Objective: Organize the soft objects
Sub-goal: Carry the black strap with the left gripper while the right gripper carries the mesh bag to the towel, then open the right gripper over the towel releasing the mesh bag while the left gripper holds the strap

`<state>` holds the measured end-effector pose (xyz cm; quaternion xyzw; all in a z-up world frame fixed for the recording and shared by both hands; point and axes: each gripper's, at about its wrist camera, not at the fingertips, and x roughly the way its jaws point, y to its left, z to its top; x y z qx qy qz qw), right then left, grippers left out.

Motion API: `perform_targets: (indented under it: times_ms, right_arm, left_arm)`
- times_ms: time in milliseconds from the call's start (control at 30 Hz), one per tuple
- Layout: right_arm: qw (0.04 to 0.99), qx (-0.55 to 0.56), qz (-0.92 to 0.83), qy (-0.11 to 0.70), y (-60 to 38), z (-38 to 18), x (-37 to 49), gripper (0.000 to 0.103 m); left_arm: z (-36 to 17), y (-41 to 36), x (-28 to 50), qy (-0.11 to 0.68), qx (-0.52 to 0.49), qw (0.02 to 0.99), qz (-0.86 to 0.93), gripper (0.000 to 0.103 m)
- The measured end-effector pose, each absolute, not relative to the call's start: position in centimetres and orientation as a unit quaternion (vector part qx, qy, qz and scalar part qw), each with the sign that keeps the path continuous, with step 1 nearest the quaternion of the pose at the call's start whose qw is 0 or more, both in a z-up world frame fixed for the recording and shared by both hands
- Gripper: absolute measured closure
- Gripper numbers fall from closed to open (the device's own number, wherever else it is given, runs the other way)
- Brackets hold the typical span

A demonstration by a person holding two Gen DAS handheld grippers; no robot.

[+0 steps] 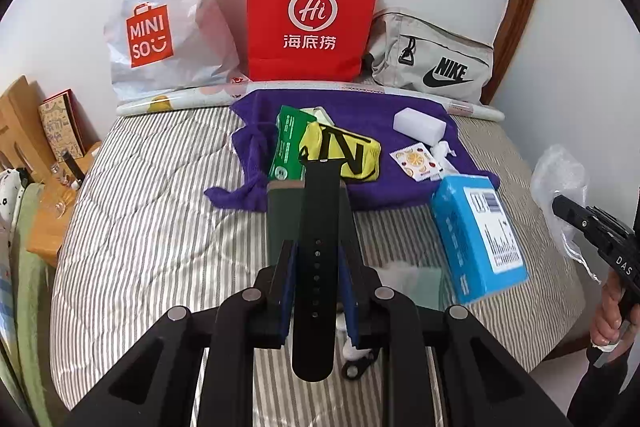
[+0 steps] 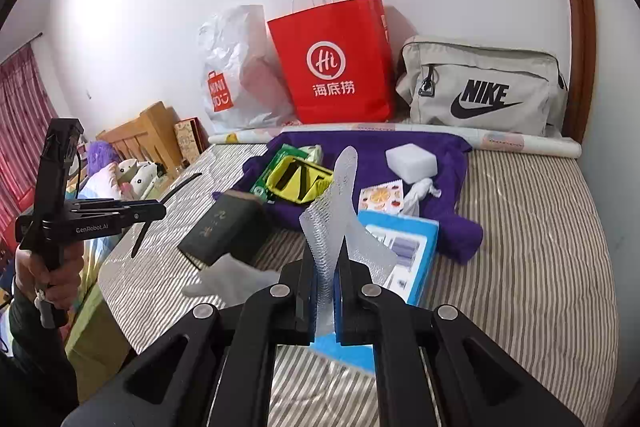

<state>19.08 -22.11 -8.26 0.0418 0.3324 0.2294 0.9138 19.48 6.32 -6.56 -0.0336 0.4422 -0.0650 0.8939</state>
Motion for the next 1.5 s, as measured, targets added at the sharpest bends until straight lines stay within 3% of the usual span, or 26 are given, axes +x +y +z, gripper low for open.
perform_targets:
  times_ms: [533, 1500]
  right_arm:
    - [0.915, 0.034, 0.219, 0.336, -21.9, -7.6, 25.8, 0.097]
    - [0.9, -0.02, 0.169, 0.402, -19.3, -11.8, 37.4, 0.096]
  left_arm:
    - [-7.2, 5.8, 25.8, 0.448, -0.047, 0.89, -0.073, 0.083]
    - [-11.7, 7.4, 36.3, 0.486, -0.084, 0.867, -0.072, 0.083]
